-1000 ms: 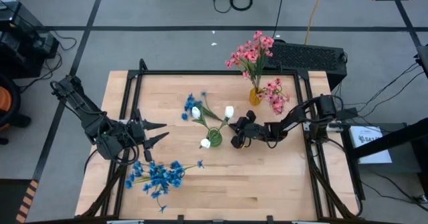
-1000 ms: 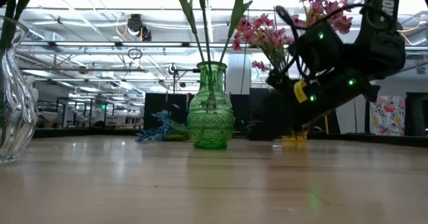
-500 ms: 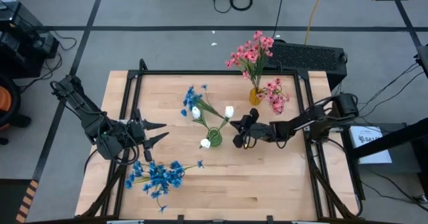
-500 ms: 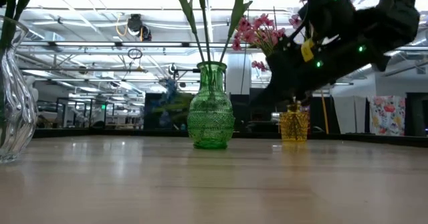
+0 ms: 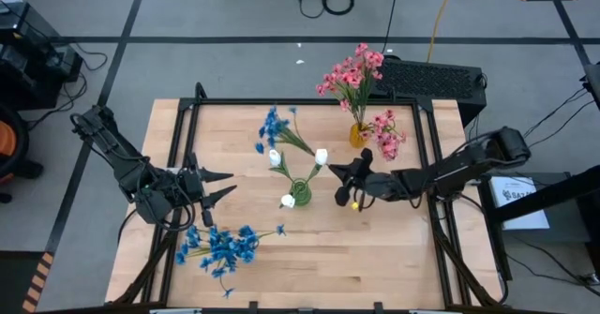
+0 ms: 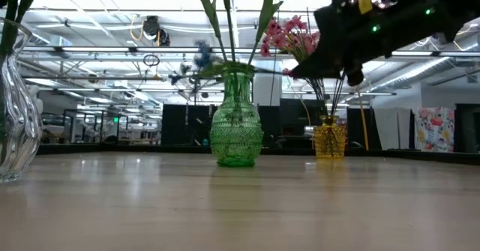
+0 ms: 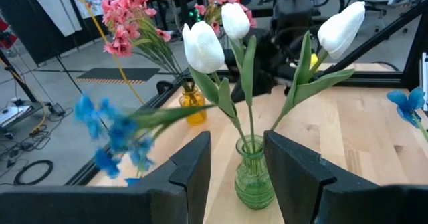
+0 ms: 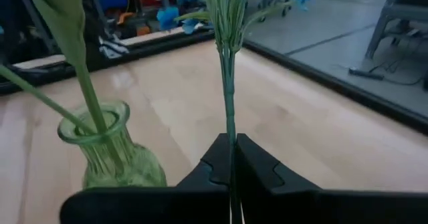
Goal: Sort flowers into vase by color
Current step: Put the blue flowers into the transparent vase
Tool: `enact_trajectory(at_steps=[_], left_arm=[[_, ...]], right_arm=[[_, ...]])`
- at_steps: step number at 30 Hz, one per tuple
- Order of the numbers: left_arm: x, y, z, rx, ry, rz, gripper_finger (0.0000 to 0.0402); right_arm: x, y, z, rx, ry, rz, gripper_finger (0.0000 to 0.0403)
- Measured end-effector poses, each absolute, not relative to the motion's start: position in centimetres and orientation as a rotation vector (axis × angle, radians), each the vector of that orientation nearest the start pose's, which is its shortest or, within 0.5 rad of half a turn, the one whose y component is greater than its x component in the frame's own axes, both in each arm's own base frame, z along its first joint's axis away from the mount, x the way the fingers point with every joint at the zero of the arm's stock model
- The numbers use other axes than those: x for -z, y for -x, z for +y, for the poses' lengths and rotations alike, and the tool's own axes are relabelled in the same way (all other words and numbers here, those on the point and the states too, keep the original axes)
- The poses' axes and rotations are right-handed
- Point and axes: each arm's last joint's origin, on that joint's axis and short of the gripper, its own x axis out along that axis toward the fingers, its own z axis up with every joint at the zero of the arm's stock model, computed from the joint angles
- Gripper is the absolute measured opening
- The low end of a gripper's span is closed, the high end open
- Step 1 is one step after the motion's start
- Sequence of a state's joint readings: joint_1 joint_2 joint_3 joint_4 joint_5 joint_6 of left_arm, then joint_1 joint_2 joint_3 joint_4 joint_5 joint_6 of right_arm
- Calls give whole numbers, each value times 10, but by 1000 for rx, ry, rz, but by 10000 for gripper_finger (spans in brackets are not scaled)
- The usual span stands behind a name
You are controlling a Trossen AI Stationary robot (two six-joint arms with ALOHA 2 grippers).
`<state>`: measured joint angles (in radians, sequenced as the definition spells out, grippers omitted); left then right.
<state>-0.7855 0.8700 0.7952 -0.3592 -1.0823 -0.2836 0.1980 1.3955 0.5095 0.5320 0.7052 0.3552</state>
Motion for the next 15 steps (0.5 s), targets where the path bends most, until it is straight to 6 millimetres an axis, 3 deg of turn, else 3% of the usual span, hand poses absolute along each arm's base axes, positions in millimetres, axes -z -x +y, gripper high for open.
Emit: enact_trajectory(at_steps=[15], left_arm=[[-314, -140, -104, -338, -61, 202, 145]], right_arm=[[-227, -233, 47, 577, -131, 68, 0]])
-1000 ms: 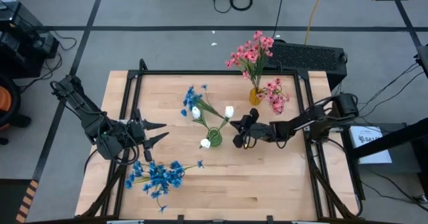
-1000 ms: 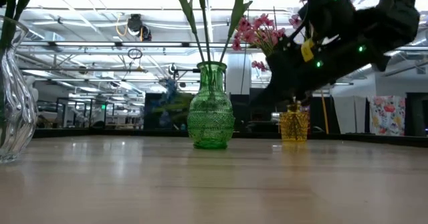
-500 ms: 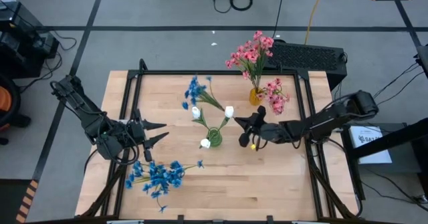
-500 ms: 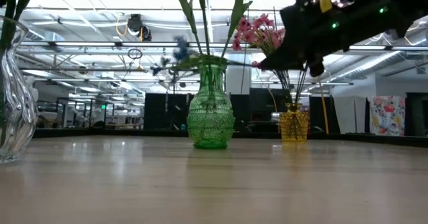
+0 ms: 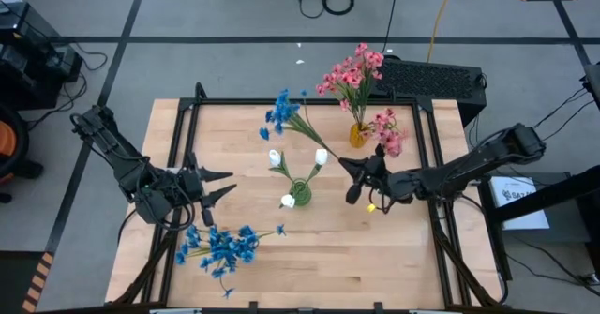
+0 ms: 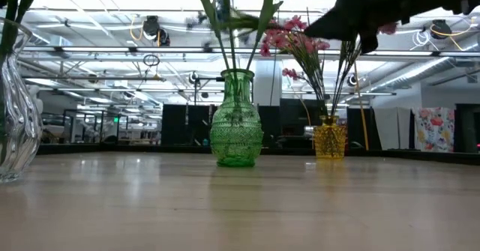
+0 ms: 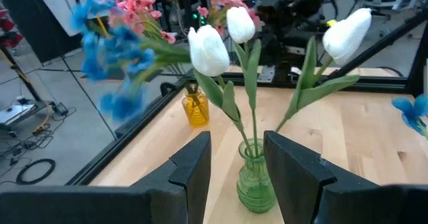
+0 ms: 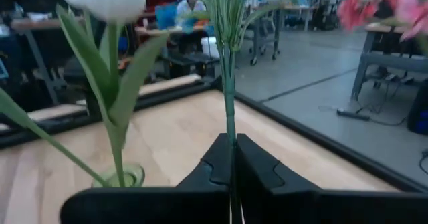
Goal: Sort flowers into vase by color
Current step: Put the blue flowers into the transparent vase
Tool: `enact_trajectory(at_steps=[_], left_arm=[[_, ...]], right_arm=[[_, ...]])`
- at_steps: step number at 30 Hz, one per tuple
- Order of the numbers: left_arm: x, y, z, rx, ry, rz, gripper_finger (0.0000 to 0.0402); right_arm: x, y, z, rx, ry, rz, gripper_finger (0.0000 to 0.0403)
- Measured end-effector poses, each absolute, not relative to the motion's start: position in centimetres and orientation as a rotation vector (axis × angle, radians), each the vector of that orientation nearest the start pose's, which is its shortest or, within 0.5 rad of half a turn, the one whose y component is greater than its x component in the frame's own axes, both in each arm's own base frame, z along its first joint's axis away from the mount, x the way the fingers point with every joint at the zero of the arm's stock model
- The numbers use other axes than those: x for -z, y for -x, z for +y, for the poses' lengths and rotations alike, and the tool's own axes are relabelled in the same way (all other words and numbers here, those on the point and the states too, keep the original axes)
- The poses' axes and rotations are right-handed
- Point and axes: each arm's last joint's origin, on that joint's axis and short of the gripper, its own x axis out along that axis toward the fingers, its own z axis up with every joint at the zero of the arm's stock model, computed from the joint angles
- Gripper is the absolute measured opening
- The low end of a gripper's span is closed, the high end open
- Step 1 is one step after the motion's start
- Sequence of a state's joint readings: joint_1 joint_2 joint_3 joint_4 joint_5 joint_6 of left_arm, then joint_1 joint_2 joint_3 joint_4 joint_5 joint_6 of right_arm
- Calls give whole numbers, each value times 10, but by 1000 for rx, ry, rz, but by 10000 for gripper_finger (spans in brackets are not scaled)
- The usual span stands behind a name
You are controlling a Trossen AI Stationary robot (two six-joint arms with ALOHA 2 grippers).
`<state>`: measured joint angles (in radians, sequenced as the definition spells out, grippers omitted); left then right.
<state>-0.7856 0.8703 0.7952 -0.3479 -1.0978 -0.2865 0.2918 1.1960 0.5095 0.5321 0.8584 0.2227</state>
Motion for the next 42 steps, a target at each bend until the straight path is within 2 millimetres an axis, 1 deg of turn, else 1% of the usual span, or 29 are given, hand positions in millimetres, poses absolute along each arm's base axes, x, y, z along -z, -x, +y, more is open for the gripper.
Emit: enact_trajectory(at_steps=[7, 14, 24, 29, 36, 42], left_arm=[[-315, -140, -104, -351, -50, 189, 145], [-316, -141, -104, -361, -39, 176, 145], [-318, -141, -104, -380, -23, 156, 145], [-323, -142, -104, -391, 20, 117, 145], [-334, -144, -106, -382, 45, 55, 145], [-350, -146, -105, -387, 77, -31, 145]], right_arm=[[-248, -224, 49, 558, -126, -36, 0], [-265, -220, 47, 547, -127, -143, 0], [-277, -216, 54, 489, -135, -242, 0], [-284, -215, 61, 435, -97, -266, 0], [-308, -216, 69, 407, -49, -306, 0], [-336, -219, 76, 399, -6, -318, 0]])
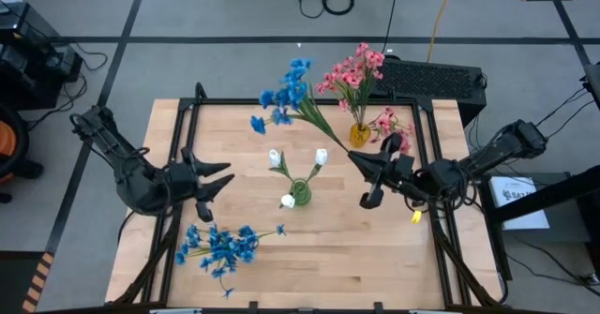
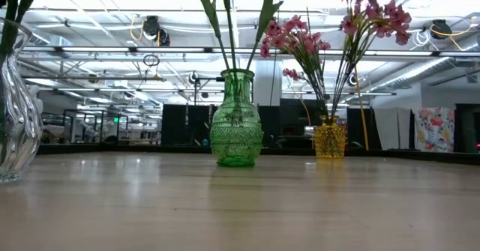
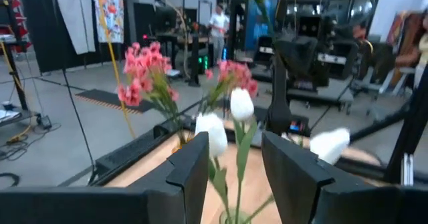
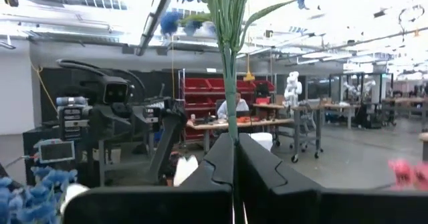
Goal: Sort flowers into vase by color
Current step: Put the blue flowers into the transparent vase
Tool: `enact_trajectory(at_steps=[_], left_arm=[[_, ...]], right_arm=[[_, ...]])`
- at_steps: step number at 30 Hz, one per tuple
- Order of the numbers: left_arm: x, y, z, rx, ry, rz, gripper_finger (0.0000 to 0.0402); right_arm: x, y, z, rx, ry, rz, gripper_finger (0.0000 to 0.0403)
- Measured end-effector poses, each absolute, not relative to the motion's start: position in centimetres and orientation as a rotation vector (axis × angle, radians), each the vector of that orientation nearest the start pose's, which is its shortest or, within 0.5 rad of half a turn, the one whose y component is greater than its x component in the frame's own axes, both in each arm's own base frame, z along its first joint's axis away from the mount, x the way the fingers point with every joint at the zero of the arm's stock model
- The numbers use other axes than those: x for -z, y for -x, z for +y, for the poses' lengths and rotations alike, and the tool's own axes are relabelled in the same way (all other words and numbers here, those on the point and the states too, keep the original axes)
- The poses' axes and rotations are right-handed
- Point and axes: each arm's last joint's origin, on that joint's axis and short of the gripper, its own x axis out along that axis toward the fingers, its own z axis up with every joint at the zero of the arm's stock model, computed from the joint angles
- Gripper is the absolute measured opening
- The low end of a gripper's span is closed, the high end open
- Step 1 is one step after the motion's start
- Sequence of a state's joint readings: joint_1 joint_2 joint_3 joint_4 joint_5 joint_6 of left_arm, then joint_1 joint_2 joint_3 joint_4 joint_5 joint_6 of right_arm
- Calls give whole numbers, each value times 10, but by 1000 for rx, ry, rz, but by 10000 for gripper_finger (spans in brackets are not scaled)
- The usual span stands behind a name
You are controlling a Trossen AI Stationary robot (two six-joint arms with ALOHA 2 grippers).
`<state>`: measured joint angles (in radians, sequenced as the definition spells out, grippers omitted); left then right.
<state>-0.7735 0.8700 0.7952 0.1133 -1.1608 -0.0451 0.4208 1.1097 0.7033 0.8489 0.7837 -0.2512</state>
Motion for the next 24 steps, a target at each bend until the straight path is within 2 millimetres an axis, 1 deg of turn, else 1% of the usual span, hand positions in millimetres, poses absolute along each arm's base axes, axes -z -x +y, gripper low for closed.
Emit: enact_trajectory(at_steps=[6, 8, 12, 15, 18, 21, 24], left_arm=[[-364, -148, -100, -395, 69, -108, 145], [-370, -150, -98, -345, 62, -151, 145], [-384, -153, -95, -190, 62, -259, 148], [-394, -154, -92, -94, 52, -308, 168], [-399, -156, -89, -38, 21, -338, 202], [-402, -158, -84, -70, 7, -359, 232], [-405, -158, -77, -194, -12, -363, 243]], right_arm=[[-362, -225, 82, 396, 73, -329, 0], [-367, -230, 85, 369, 117, -340, 0], [-377, -242, 92, 320, 173, -361, 0], [-379, -256, 97, 295, 192, -368, 0], [-380, -273, 101, 295, 182, -381, 0], [-378, -291, 106, 305, 177, -384, 0], [-376, -311, 111, 315, 176, -389, 0]])
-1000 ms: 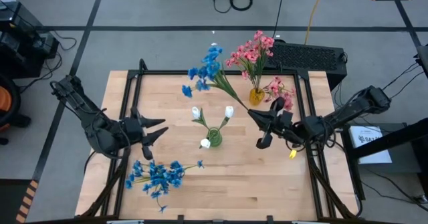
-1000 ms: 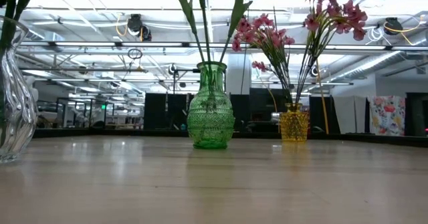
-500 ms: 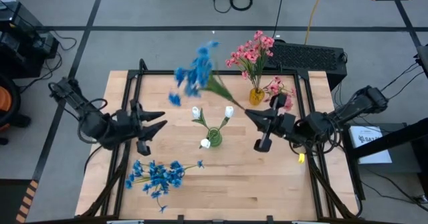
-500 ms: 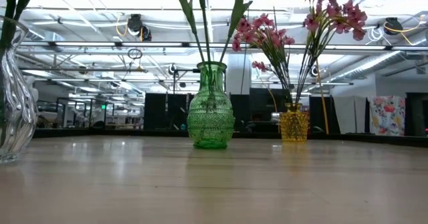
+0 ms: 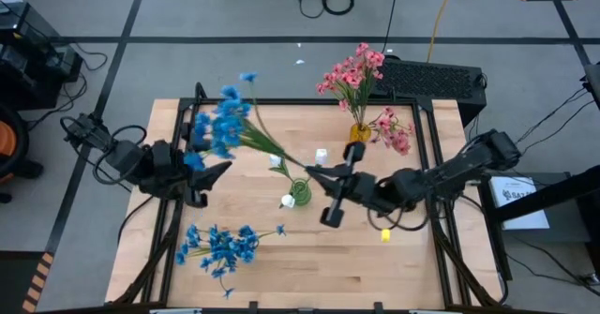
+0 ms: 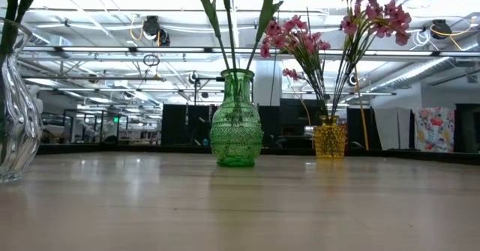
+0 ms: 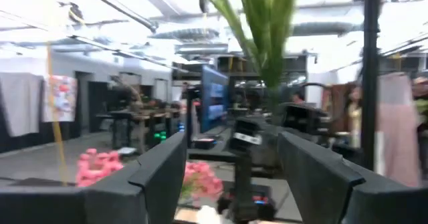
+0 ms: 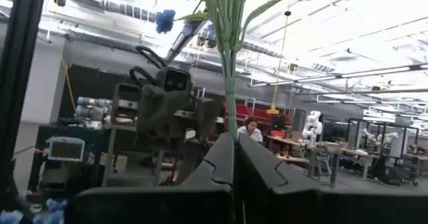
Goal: Sort flowers into vase by color
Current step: Put the blue flowers into the transparent vase
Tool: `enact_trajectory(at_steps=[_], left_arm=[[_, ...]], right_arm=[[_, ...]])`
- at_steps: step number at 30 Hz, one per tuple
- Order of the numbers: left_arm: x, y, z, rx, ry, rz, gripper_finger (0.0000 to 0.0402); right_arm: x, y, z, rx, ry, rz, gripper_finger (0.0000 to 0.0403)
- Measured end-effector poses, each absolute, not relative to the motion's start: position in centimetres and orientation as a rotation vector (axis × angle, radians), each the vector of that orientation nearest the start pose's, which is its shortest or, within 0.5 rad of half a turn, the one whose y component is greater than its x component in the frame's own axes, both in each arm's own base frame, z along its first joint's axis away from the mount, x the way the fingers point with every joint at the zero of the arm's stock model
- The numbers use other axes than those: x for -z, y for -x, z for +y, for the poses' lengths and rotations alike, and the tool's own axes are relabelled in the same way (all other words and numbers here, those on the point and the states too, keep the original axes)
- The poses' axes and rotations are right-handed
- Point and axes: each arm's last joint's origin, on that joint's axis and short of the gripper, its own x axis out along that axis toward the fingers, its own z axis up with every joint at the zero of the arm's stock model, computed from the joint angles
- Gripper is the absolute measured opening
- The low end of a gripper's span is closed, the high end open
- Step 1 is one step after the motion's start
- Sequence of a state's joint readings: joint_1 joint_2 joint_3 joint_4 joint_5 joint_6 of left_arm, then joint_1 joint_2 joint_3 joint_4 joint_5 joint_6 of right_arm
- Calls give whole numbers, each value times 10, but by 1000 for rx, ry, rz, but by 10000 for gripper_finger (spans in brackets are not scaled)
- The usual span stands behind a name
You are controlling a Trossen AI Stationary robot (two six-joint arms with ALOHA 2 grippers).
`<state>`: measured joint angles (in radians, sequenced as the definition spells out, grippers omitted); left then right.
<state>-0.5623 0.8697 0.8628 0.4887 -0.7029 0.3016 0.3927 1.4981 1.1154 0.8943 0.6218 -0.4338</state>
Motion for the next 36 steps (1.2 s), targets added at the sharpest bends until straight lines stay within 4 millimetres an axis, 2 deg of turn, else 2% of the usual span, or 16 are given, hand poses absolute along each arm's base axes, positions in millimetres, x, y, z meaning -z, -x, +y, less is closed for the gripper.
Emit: enact_trajectory(at_steps=[3, 10, 17, 26, 36], left_arm=[[-404, -159, -78, -197, -37, -352, 244], [-398, -174, -89, -79, -38, -364, 244], [-394, -181, -96, -14, -40, -377, 244], [-399, -182, -97, -7, -34, -442, 241], [-397, -186, -99, -10, -23, -445, 193]], right_arm=[[-374, -331, 116, 325, 170, -400, 0], [-367, -375, 123, 320, 176, -424, 0], [-356, -407, 125, 296, 181, -461, 0], [-345, -422, 122, 313, 158, -524, 0], [-340, -426, 120, 281, 161, -574, 0]])
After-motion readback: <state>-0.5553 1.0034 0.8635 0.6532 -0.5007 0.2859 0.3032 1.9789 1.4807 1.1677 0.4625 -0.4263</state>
